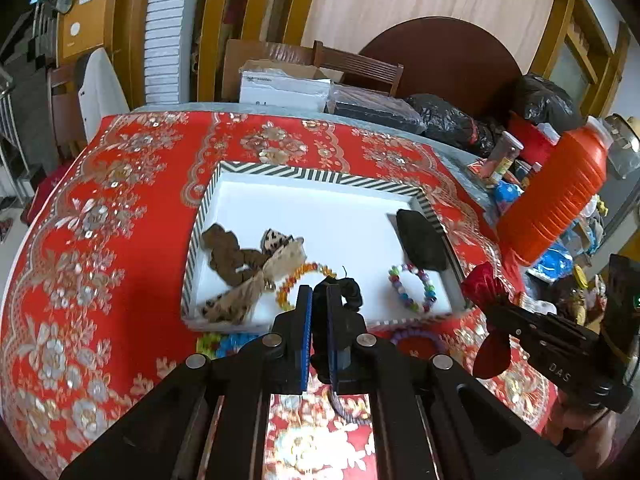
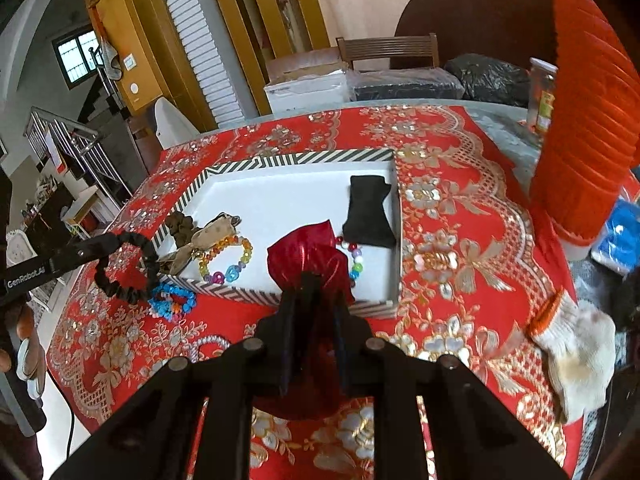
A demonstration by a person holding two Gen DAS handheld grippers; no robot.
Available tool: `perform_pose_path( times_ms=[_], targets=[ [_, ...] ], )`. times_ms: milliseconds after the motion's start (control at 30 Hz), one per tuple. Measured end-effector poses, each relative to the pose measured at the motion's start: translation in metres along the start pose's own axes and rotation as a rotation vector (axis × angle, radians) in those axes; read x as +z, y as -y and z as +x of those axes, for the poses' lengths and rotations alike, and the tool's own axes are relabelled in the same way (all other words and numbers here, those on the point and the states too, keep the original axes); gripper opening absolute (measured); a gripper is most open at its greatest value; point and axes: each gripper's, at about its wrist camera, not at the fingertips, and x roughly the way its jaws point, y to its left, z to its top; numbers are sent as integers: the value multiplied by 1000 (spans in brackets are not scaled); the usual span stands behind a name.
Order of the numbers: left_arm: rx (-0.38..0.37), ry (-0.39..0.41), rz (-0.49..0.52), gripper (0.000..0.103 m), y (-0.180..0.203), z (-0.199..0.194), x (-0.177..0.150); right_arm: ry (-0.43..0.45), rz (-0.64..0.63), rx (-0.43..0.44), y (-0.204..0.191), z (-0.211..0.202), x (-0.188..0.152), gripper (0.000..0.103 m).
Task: Organize jewelry
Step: 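Carry the black scrunchie and red bow into the tray with both tools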
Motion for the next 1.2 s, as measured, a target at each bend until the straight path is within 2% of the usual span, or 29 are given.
perform_pose_path(
  times_ms=[167, 367, 533, 767, 900, 1033, 1200],
  targets=[
    [39, 9, 26, 15, 2, 17, 13, -10, -8, -4, -3, 15, 16, 17],
    [43, 11, 42, 15, 3, 32, 30, -28, -18, -8, -4, 36, 39, 17],
    [4, 4, 17, 15, -2, 53, 58, -41, -29, -14, -5, 56, 63, 17],
    [32, -16, -43, 15, -19, 96, 90, -74, -21, -7, -6, 99, 95, 17],
    [59, -46, -83, 15, -36, 122, 95, -94, -23, -14, -6, 126, 104, 17],
    [121, -73, -111, 15, -56, 144, 92, -118, -21, -27, -5, 150, 109, 17],
    [172, -96, -101, 15, -68, 158, 84, -143, 0, -33, 2, 174, 110, 17]
  ],
)
